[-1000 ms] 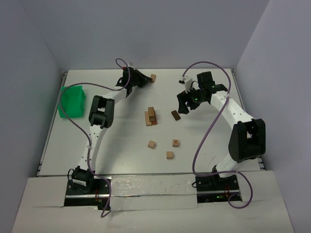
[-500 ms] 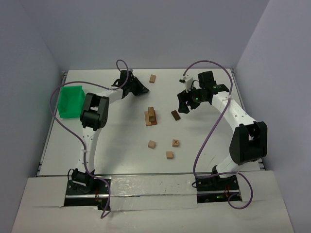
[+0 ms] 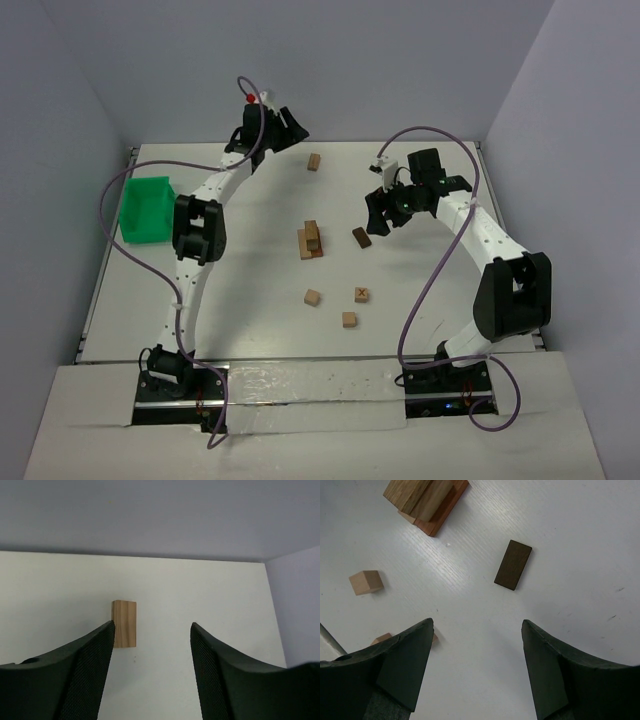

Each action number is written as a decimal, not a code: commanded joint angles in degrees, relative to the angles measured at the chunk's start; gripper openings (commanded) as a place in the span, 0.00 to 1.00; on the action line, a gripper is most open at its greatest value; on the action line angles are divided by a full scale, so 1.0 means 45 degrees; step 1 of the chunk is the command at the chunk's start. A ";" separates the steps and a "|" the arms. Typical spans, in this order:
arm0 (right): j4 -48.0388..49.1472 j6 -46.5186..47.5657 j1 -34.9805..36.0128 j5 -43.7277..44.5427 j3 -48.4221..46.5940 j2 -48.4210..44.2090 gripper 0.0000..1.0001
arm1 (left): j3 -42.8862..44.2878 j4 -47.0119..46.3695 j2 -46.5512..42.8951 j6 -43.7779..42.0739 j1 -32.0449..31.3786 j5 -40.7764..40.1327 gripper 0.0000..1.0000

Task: Build the wood block tower

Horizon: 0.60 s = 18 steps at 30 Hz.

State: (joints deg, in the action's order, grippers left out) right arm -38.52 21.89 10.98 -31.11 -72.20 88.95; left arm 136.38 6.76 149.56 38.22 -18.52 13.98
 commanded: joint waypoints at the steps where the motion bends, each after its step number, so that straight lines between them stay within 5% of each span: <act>1: 0.0338 -0.0099 -0.0040 -0.0098 0.0048 -0.0199 0.78 | 0.0229 0.1528 0.0385 -0.3025 -0.1061 -0.1927 0.75; 18: 0.0464 -0.0225 -0.0049 -0.0109 0.0205 -0.0332 0.78 | 0.1792 0.2529 0.1735 -0.4888 -0.1899 -0.3886 0.73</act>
State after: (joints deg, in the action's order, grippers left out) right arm -38.38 21.42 10.98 -31.11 -71.58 88.97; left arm 139.77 18.17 155.73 19.12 -25.64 -0.28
